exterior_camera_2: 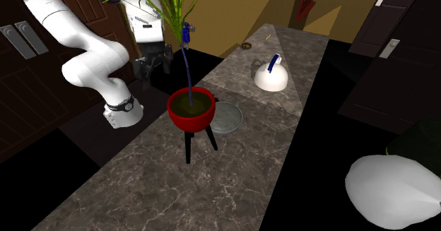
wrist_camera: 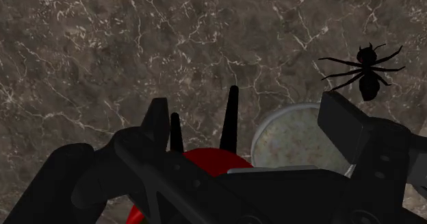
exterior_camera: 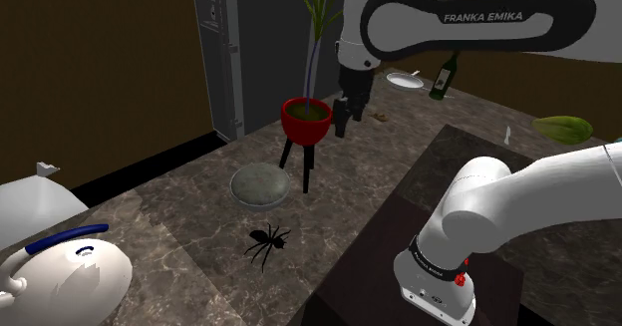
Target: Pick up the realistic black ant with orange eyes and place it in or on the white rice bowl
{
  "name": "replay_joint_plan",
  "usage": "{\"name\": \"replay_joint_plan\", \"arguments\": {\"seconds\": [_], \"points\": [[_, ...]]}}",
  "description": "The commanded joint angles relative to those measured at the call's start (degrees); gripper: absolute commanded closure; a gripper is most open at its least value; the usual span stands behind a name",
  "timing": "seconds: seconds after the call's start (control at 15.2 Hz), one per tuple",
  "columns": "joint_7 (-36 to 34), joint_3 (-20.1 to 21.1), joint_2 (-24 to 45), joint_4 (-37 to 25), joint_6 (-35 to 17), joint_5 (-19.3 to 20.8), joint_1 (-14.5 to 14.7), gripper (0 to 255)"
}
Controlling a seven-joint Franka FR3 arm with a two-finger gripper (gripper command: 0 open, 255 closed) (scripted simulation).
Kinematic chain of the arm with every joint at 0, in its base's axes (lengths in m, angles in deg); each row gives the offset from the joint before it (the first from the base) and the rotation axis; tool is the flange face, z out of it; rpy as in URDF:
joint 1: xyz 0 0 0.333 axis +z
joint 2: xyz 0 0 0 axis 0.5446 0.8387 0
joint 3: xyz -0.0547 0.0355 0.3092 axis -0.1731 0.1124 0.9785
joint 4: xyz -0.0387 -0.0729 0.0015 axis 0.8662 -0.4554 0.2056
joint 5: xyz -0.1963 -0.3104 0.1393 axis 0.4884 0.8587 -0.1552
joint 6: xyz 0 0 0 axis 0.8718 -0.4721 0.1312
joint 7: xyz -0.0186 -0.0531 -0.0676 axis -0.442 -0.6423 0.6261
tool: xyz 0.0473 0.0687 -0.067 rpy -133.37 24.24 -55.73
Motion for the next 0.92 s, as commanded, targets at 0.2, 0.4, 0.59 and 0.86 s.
{"name": "replay_joint_plan", "arguments": {"seconds": [0.2, 0.4, 0.59, 0.86], "points": [[-3.83, 3.52, 6.11, 2.38, -5.39, -3.85, 2.34, 0], [-5.88, 5.59, 10.84, 2.59, -8.6, -6.0, 3.69, 0], [-7.83, 7.59, 16.01, 2.27, -11.83, -8.01, 5.02, 0], [-10.28, 10.19, 23.51, 0.98, -16.02, -10.35, 6.7, 0]]}}
